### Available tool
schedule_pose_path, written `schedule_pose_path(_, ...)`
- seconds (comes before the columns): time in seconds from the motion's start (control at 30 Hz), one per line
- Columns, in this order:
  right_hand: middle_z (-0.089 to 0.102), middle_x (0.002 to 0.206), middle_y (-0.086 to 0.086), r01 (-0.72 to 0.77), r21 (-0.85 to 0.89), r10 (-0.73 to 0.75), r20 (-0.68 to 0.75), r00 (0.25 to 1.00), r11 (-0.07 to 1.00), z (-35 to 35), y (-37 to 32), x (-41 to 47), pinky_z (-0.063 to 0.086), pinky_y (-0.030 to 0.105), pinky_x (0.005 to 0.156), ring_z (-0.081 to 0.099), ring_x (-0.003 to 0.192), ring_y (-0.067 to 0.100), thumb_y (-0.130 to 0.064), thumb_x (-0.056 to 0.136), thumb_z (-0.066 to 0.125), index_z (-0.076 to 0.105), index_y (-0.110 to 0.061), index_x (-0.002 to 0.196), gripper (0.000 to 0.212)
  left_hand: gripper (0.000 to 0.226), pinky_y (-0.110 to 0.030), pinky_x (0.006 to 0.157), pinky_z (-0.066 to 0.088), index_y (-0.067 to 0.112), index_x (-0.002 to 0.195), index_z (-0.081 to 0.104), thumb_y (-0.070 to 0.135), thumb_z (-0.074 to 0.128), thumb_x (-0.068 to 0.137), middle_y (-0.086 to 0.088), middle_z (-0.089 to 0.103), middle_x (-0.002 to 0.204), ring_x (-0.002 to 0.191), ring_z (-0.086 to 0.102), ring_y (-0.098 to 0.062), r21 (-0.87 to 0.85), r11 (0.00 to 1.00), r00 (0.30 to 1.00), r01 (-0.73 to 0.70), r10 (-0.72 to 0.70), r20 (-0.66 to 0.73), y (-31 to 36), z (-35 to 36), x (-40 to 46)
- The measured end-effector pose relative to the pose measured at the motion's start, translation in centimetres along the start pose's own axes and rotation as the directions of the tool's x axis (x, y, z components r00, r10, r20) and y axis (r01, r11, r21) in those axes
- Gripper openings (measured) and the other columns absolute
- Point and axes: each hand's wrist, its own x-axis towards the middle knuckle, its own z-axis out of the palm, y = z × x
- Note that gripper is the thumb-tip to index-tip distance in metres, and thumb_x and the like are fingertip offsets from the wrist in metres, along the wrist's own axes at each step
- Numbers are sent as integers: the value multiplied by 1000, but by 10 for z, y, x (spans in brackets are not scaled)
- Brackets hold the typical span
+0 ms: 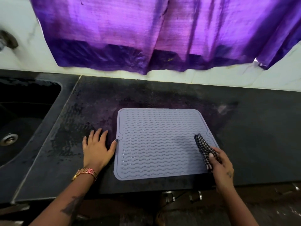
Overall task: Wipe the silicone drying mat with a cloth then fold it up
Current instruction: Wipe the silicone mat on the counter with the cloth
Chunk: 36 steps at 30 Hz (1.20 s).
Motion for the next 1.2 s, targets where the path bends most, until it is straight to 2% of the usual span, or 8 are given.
schedule_pose_path(0.13, 71, 85, 2, -626, 492, 454, 433, 779, 605, 21, -28, -5, 53, 26, 55, 66, 68, 14, -25, 89, 54, 64, -20, 88, 12, 83, -46, 116, 7, 21, 140, 42, 68, 16, 78, -6, 33, 151, 144, 18, -26, 14, 1000, 1000, 1, -1, -1, -1, 2, 0)
schedule_pose_path(0.23, 67, 88, 9, -810, 502, 426, 689, 586, 303, 32, -42, -3, 54, 31, 59, 64, 71, 20, -46, 78, 60, 66, -8, 96, 43, 91, -44, 117, 5, 22, 140, 41, 73, 6, 73, -4, 33, 152, 144, 17, -24, 17, 1000, 1000, 4, -4, -14, -1, 2, -1)
schedule_pose_path(0.53, 67, 81, 14, -856, 316, 322, 828, 460, 410, 50, -61, 6, 54, 27, 48, 65, 61, 21, -4, 47, 88, 68, 0, 85, 42, 93, -42, 117, 3, 24, 142, 39, 74, 2, 72, -2, 31, 153, 144, 16, -22, 29, 999, 999, 32, -31, -14, 2, 0, -1)
schedule_pose_path(0.7, 71, 78, 7, -562, 94, 364, 673, 644, 821, 79, -57, 9, 53, 26, 50, 67, 62, 14, -14, 70, 70, 66, -6, 95, 27, 93, -42, 118, 3, 24, 142, 39, 74, 3, 72, -2, 31, 153, 145, 16, -22, 23, 999, 999, 36, -35, -14, 4, -1, -2)
schedule_pose_path(0.87, 67, 100, 5, -82, -136, 132, 416, 900, 987, 97, -37, 6, 53, 38, 83, 64, 92, 22, -16, 78, 73, 56, -15, 103, 30, 90, -42, 117, 4, 22, 140, 43, 71, 7, 74, -3, 34, 151, 144, 18, -23, 17, 999, 999, 30, -30, -29, 4, -1, -2)
schedule_pose_path(0.93, 67, 99, 2, 250, -405, -70, 410, 909, 879, 96, -39, 3, 50, 31, 77, 63, 93, 22, -31, 83, 67, 53, -20, 104, 27, 89, -42, 117, 5, 22, 139, 44, 71, 8, 74, -3, 35, 151, 144, 19, -24, 17, 999, 999, 29, -29, -32, 5, -1, -2)
schedule_pose_path(1.07, 59, 114, 0, 546, -802, -195, 511, 837, 242, 98, -50, -2, 39, 35, 81, 44, 106, 21, -52, 89, 41, 51, -28, 121, 42, 88, -43, 117, 6, 21, 138, 46, 71, 10, 75, -4, 36, 150, 143, 21, -25, 13, 1000, 999, 28, -28, -36, 4, -1, -2)
schedule_pose_path(1.2, 38, 137, 6, 606, -758, -89, 604, 792, 240, 110, -56, 0, 33, 42, 96, 36, 122, 26, -70, 85, 29, 22, -20, 146, 79, 87, -42, 117, 5, 23, 138, 45, 71, 10, 75, -3, 36, 150, 143, 21, -24, 16, 999, 999, 34, -33, -36, 3, 0, 0)
